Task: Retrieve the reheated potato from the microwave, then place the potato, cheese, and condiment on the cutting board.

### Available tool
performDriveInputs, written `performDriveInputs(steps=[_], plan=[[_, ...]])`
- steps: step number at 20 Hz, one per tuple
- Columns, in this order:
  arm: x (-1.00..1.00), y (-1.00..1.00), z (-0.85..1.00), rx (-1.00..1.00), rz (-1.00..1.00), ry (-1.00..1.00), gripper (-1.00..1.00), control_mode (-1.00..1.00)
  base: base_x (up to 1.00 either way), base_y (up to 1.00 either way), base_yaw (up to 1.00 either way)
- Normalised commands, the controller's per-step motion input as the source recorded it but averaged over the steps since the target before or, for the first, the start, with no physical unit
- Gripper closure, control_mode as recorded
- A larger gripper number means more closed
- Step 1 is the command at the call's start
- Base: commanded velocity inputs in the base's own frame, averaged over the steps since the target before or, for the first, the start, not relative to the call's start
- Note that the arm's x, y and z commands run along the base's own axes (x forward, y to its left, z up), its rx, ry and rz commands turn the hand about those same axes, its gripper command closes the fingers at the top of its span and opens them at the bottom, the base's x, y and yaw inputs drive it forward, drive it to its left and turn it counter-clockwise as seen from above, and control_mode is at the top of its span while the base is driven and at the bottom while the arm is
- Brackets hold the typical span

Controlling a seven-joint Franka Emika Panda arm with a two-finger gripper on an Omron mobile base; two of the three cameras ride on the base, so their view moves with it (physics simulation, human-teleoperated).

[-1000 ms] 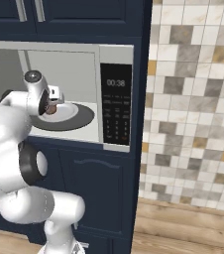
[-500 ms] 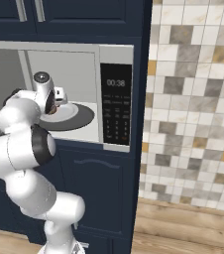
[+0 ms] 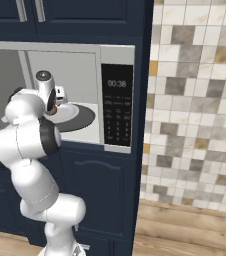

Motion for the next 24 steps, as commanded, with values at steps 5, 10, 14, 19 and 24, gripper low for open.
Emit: performDriveInputs(steps=[5, 10, 14, 19, 24], plan=[[0.14, 0.12, -0.2, -0.04, 0.01, 0.03, -1.0, -1.0, 0.0, 0.0, 0.0], [0.17, 0.1, -0.16, 0.0, 0.03, 0.01, -1.0, -1.0, 0.0, 0.0, 0.0], [0.05, 0.02, -0.2, -0.01, 0.03, 0.03, -1.0, -1.0, 0.0, 0.0, 0.0], [0.05, 0.0, -0.25, 0.0, 0.03, 0.03, -1.0, -1.0, 0.0, 0.0, 0.0], [0.02, 0.0, -0.23, -0.02, 0.01, 0.02, 1.0, -1.0, 0.0, 0.0, 0.0]])
